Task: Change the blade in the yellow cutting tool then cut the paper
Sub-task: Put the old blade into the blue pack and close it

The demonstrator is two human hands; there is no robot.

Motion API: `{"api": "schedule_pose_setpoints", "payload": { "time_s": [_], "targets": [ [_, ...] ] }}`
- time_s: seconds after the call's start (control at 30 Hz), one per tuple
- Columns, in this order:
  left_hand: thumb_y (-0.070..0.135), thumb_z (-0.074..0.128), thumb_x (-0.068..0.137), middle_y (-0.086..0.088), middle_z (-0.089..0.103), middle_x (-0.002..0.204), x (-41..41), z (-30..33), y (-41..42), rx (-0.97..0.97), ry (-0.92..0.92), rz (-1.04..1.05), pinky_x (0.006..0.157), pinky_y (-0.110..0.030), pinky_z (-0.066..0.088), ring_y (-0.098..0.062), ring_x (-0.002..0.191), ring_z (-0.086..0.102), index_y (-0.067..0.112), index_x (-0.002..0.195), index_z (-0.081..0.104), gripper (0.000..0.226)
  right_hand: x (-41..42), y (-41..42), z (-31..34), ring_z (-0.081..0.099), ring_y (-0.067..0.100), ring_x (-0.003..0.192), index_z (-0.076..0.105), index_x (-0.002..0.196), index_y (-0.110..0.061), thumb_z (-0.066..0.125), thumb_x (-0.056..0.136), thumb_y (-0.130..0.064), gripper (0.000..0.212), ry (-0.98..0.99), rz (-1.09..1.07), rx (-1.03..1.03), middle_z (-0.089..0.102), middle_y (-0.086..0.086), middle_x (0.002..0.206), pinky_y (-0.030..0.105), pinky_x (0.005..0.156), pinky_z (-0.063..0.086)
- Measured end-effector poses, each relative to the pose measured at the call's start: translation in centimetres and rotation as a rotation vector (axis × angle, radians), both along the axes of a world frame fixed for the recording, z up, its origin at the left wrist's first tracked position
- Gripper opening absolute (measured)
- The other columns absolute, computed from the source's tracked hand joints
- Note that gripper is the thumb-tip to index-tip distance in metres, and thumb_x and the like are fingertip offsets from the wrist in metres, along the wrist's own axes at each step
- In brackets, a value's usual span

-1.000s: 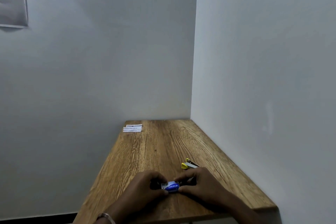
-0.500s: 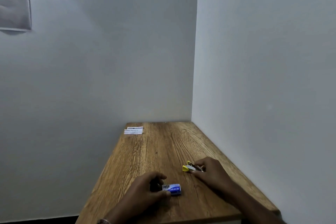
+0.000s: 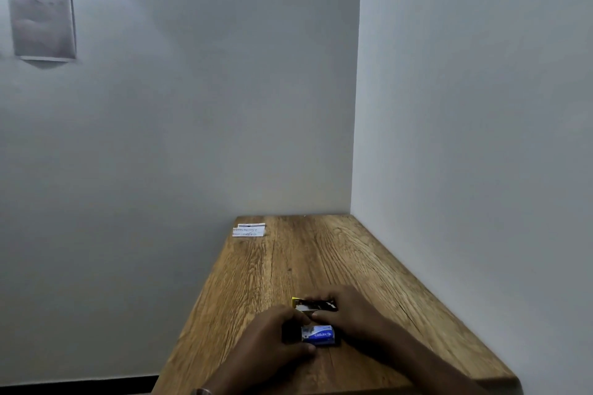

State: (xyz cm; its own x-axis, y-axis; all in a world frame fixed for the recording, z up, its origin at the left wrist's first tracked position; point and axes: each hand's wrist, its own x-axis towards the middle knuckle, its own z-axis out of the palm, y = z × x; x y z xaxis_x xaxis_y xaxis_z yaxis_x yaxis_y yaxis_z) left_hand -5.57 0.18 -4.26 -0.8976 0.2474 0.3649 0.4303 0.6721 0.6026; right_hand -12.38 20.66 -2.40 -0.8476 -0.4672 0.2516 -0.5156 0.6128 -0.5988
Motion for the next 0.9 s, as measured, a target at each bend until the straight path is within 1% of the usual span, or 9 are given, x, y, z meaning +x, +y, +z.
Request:
{"api": "schedule_pose_setpoints", "payload": {
  "time_s": [0.1,0.17,0.23,0.33,0.43,0.57,0.7,0.83,0.9],
  "targets": [
    [0.052,0.079,0.070,0.020,0.063,0.109,0.0,-0.1,0.0,-0.005,-0.008,0.005,0.088,-0.014,0.050,0.009,0.098,0.058,0.037,0.111,0.068,0.045,0.6,0.5,0.0,0.057,-0.004,0.114,0.059,0.135,-0.032,0.070,0.088,-0.036,0.048,0.002,-0.034,-0.053,0.063,-0.017,0.129,0.018,0.095,0.045],
    [0.055,0.078,0.069,0.020,0.063,0.111,-0.1,-0.1,-0.1,-0.012,-0.018,0.003,0.089,-0.014,0.050,0.008,0.100,0.058,0.038,0.113,0.067,0.048,1.3,1.1,-0.1,0.054,-0.010,0.114,0.061,0.130,-0.039,0.064,0.092,-0.040,0.038,0.033,-0.105,-0.180,0.060,-0.027,0.124,0.015,0.090,0.043],
    [0.057,0.077,0.068,0.021,0.063,0.112,-0.1,-0.1,-0.1,-0.016,-0.027,0.001,0.091,-0.017,0.051,0.006,0.101,0.058,0.039,0.113,0.066,0.050,2.0,2.0,-0.1,0.055,-0.014,0.109,0.067,0.117,-0.044,0.064,0.092,-0.042,0.025,0.068,-0.142,-0.279,0.063,-0.032,0.114,0.012,0.084,0.044],
    [0.053,0.077,0.070,0.020,0.063,0.110,-0.1,-0.1,-0.2,-0.012,-0.010,0.001,0.091,-0.020,0.052,0.006,0.100,0.059,0.038,0.111,0.067,0.045,3.2,3.2,-0.3,0.061,-0.010,0.105,0.070,0.112,-0.046,0.072,0.083,-0.046,0.029,0.049,-0.010,-0.169,0.068,-0.032,0.108,0.013,0.080,0.051],
    [0.048,0.076,0.073,0.020,0.064,0.107,-0.2,-0.1,-0.1,-0.035,0.014,-0.013,0.088,-0.021,0.053,0.007,0.097,0.059,0.039,0.107,0.069,0.035,4.0,3.2,-0.9,0.059,-0.014,0.107,0.070,0.115,-0.044,0.071,0.081,-0.048,0.034,0.091,0.080,-0.017,0.068,-0.033,0.110,0.008,0.085,0.048],
    [0.040,0.075,0.077,0.019,0.066,0.103,-0.5,0.2,0.2,-0.047,0.045,-0.030,0.084,-0.020,0.054,0.007,0.094,0.060,0.036,0.104,0.071,0.028,3.8,3.0,-0.5,0.064,-0.009,0.101,0.074,0.113,-0.039,0.073,0.081,-0.044,0.032,0.098,0.066,-0.066,0.073,-0.025,0.106,0.009,0.083,0.050],
    [0.037,0.070,0.084,0.022,0.062,0.105,-1.2,1.4,0.4,-0.084,0.140,0.026,0.084,-0.020,0.052,0.006,0.095,0.056,0.038,0.109,0.067,0.025,2.8,2.4,0.4,0.063,-0.014,0.099,0.074,0.111,-0.038,0.073,0.081,-0.043,0.031,0.160,-0.011,-0.117,0.071,-0.031,0.099,0.004,0.081,0.046],
    [0.034,0.069,0.087,0.022,0.059,0.111,-2.3,2.4,0.9,-0.093,0.218,0.106,0.082,-0.013,0.045,0.006,0.100,0.052,0.038,0.110,0.064,0.024,1.6,1.5,0.2,0.061,-0.014,0.100,0.073,0.116,-0.033,0.070,0.083,-0.043,0.035,0.187,-0.095,-0.127,0.072,-0.024,0.107,0.007,0.081,0.047],
    [0.030,0.068,0.088,0.020,0.060,0.112,-2.6,2.0,1.0,-0.097,0.205,0.121,0.083,-0.014,0.046,0.004,0.100,0.054,0.037,0.108,0.065,0.021,1.0,1.3,-0.4,0.062,-0.011,0.101,0.071,0.119,-0.031,0.070,0.085,-0.039,0.035,0.207,-0.103,-0.083,0.073,-0.020,0.111,0.008,0.084,0.047]
  ]
}}
